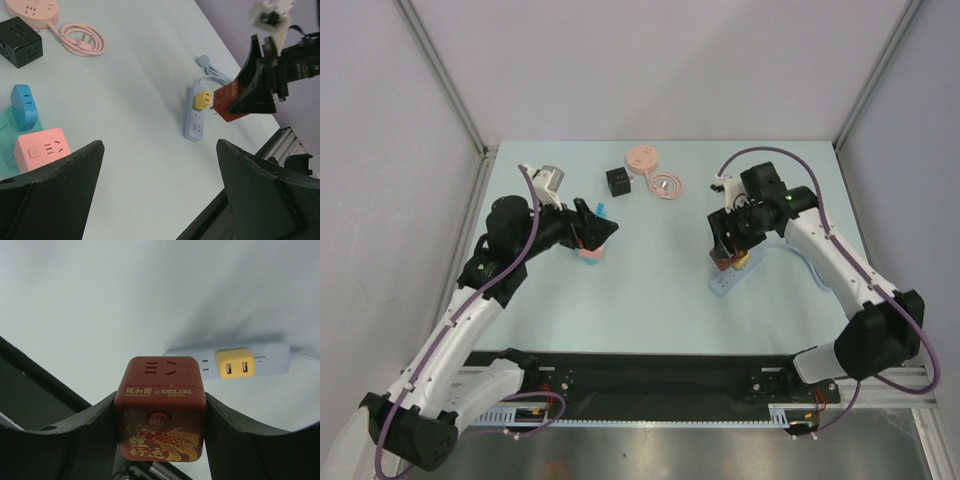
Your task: Insert the plug
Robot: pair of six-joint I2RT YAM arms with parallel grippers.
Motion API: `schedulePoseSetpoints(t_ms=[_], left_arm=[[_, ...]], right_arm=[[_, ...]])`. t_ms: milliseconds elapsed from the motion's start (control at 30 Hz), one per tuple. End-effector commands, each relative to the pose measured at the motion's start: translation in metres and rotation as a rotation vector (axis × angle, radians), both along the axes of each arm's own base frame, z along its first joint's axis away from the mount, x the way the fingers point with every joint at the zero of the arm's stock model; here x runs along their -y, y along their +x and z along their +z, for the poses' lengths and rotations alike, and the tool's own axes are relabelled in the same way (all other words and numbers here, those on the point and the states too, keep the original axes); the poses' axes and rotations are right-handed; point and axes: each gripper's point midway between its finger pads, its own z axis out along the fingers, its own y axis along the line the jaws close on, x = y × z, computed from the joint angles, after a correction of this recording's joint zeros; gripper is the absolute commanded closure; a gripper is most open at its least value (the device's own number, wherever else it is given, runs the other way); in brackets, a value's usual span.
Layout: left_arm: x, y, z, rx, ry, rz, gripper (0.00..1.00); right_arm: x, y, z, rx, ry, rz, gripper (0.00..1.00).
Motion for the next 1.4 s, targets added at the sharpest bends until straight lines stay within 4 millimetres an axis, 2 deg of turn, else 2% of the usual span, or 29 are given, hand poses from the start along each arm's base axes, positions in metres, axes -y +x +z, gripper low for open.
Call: schedulePoseSetpoints(t_ms=[0,100,267,400,500,767,1000,1367], left_arm=[[-0.008,-0.001,0.006,0.045,0.021,0.038,0.00],[-0.012,0.002,0.002,0.027,0.035,0.064,0.00],[-0.009,-0.001,-0.001,0.006,0.023,0.042,0.00],[-0.021,0.009,-0.010,-0.035,0.045,0.119,0.00],[-0.017,0.007,-0.009,-0.047,0.023,0.092,0.00],[-0.022,0.007,-0.008,-0.040,0.018,0.110,0.00],[-0.022,0.008,-0.011,-0.051,0.020,0.110,0.00],[-0.022,0.010,-0.014,-0.065,0.019,0.111,0.00]], right_arm=[[0.010,-0.008,-0.021,-0.084,-0.087,0.085,1.00],[0.006,-0.010,-0.039,-0.164,-0.107,0.129,1.00],[0.008,-0.021,-0.048,-0.192,-0.134,0.218,1.00],[0.013,-0.026,-0.056,-0.162,-0.155,0.250,1.00],[0.011,-0.029,-0.061,-0.162,-0.144,0.292,1.00],[0.008,-0.011,-0.081,-0.145,-0.172,0.259,1.00],[0.010,0.009,-0.081,-0.089,-0.195,0.171,1.00],[0.013,-0.007,-0.108,-0.155,-0.210,0.191,1.00]])
